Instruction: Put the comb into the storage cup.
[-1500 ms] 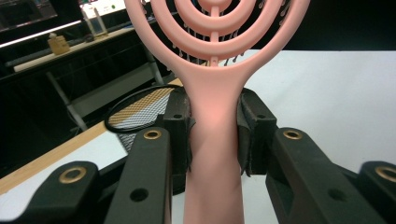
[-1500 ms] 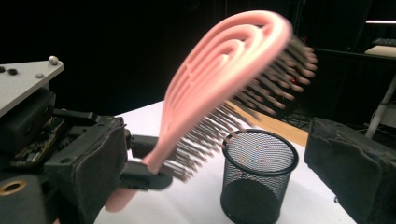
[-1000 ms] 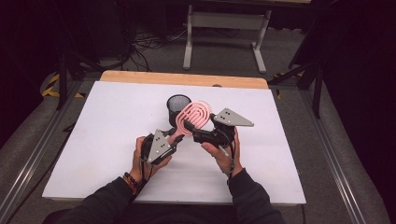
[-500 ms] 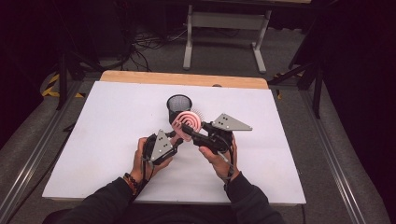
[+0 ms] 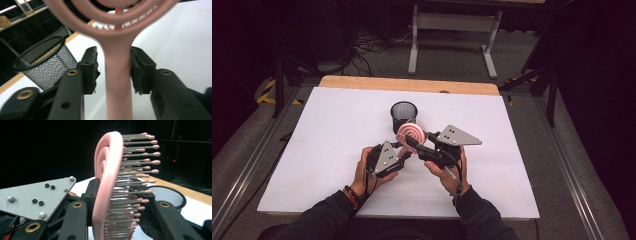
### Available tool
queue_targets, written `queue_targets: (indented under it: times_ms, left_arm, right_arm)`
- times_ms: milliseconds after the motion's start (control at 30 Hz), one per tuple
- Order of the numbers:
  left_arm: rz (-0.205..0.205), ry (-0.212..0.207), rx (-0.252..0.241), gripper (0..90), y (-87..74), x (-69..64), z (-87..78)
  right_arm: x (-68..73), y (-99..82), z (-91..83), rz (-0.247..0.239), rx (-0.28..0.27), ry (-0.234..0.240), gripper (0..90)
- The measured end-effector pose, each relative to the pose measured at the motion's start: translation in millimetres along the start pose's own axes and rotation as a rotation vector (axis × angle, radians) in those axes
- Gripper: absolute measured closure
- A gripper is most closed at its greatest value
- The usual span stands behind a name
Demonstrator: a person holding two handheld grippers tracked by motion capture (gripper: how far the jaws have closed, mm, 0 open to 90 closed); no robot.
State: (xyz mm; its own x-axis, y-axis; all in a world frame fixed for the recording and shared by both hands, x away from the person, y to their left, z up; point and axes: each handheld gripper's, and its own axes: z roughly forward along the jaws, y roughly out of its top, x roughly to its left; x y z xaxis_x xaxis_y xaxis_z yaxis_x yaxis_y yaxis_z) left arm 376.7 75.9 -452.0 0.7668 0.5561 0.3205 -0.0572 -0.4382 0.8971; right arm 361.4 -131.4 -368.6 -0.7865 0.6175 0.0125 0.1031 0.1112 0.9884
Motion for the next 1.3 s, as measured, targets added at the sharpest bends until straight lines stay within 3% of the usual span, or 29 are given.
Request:
queue_targets:
  times_ms: [100,333,533,700,767,833,1100,1300]
  left_arm:
    - [0.019,-0.013,0.019,56.2,0.1,-0.4,0.6]
    - [0.005,-0.043,0.024,47.4,-2.3,3.3,-0.2]
    - [0.000,-0.115,0.000,32.9,-5.2,8.7,-6.1]
    - [0.019,-0.136,-0.022,23.2,-5.3,12.9,-18.9]
    - [0.055,-0.134,-0.015,20.5,-4.9,14.4,-24.2]
    - [0.064,-0.136,-0.022,18.1,-6.3,16.9,-30.0]
    - [0.024,-0.161,-0.035,14.8,-15.5,29.6,-46.2]
    - [-0.001,-0.141,-0.048,9.9,-26.4,39.6,-68.9]
  right_arm:
    - [-1.5,2.4,-4.3,-0.005,0.002,-0.014,62.1]
    - [-7.1,7.9,-12.8,-0.009,-0.011,-0.044,62.2]
    - [-11.1,9.6,-16.9,-0.014,-0.006,-0.063,62.2]
    - [-14.5,11.2,-20.6,-0.018,-0.011,-0.082,62.2]
    - [-16.5,11.0,-21.2,-0.012,-0.010,-0.086,62.2]
    - [-18.4,11.3,-22.6,-0.011,-0.011,-0.095,62.2]
    - [-26.6,12.7,-28.6,-0.001,-0.025,-0.113,62.3]
    - [-29.5,15.6,-31.6,-0.018,-0.031,-0.135,62.3]
